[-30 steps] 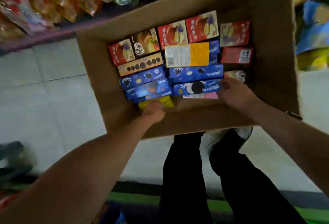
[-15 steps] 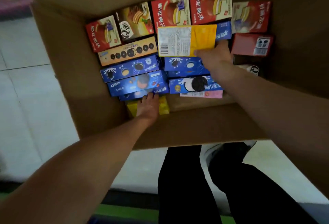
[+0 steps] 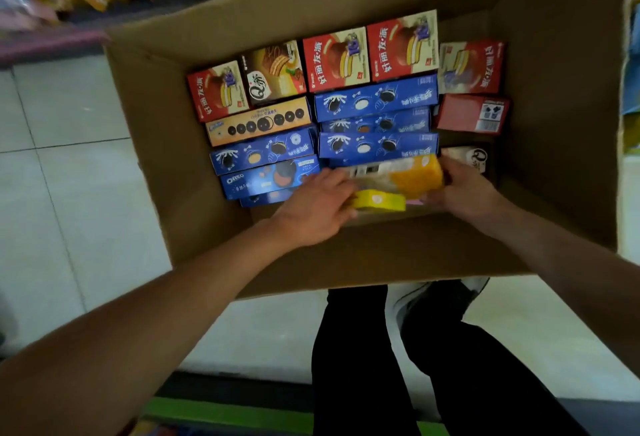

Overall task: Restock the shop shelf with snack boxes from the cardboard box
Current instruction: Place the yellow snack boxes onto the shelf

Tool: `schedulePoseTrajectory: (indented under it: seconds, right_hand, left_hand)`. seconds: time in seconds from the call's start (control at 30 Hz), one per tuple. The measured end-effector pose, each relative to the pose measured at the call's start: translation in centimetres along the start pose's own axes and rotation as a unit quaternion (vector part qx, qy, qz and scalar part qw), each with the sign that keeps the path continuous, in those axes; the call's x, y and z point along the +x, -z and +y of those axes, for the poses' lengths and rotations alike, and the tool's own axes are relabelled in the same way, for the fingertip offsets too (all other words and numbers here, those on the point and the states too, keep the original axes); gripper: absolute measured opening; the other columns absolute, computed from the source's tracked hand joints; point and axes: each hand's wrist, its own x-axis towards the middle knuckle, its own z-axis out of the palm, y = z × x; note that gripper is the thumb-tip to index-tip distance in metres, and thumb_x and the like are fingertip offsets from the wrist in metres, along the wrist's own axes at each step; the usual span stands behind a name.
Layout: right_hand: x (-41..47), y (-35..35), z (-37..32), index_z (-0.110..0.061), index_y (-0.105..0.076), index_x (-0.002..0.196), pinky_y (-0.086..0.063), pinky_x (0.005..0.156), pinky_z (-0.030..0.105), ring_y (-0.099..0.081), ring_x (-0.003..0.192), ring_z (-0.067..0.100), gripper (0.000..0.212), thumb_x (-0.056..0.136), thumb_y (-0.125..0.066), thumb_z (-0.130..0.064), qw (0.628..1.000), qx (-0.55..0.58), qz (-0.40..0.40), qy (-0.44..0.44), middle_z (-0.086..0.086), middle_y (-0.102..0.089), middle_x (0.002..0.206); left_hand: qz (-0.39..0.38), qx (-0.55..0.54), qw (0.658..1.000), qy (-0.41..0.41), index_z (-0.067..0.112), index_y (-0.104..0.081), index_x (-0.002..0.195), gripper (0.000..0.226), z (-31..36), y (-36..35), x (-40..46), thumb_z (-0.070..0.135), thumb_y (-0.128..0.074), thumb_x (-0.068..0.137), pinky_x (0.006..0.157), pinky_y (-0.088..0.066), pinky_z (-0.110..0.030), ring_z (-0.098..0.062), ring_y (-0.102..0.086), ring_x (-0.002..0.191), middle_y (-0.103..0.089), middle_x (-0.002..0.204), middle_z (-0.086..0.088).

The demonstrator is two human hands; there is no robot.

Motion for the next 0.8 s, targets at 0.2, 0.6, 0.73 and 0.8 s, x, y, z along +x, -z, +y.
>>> schedulePoseTrajectory:
  seconds: [0.2, 0.6, 0.73, 0.8]
  right_hand:
    - [0.8, -1.4, -1.0, -0.015, -0.048, 0.14, -0.059, 0.077, 0.024, -0.071, 0.081, 0.005, 0.058, 0.091, -0.054, 0.014, 0.977, 0.122, -0.147, -0.089, 0.006, -0.064, 0.103]
    - [6.4, -7.3, 1.8, -0.012, -0.059, 0.115, -0.052, 0.086, 0.035, -0.051, 0.122, 0.029, 0.025, 0.092, -0.062, -0.002, 0.894, 0.362, 0.045, -0.259, 0.013, -0.053, 0.134]
    - [6.9, -8.9, 2.5, -0.012, -0.055, 0.134, -0.037, 0.109, 0.041, -0.042, 0.134, 0.028, 0.037, 0.098, -0.044, -0.011, 0.993, -0.021, 0.086, -0.083, 0.009, -0.048, 0.143]
    - [7.6, -8.8, 3.1, -0.014, -0.045, 0.138, -0.03, 0.113, 0.045, -0.035, 0.137, 0.029, 0.041, 0.097, -0.041, -0.017, 0.982, -0.158, 0.089, -0.048, 0.009, -0.042, 0.146]
  left_hand:
    - [-0.1, -0.175, 0.977, 0.073, 0.019, -0.042, 0.117, 0.052, 2.5, 2.2, 3.7, 0.044, -0.074, 0.084, 0.081, -0.049, -0.041, -0.027, -0.059, 0.102, -0.057, 0.114, -0.005]
    - [-0.359, -0.009, 0.927, 0.108, 0.017, -0.046, 0.133, 0.066, -1.8, -2.3, 5.2, 0.026, -0.077, 0.076, 0.07, -0.051, -0.036, -0.027, -0.058, 0.094, -0.059, 0.114, -0.007]
    - [-0.38, -0.027, 0.917, 0.116, 0.019, -0.038, 0.143, 0.077, -1.8, -2.8, 6.4, 0.018, -0.077, 0.076, 0.066, -0.052, -0.033, -0.023, -0.059, 0.088, -0.056, 0.105, -0.002]
    - [-0.389, -0.047, 0.912, 0.12, 0.022, -0.037, 0.143, 0.078, -1.9, -3.1, 7.0, 0.015, -0.077, 0.077, 0.079, -0.056, -0.041, -0.026, -0.06, 0.097, -0.055, 0.109, -0.001]
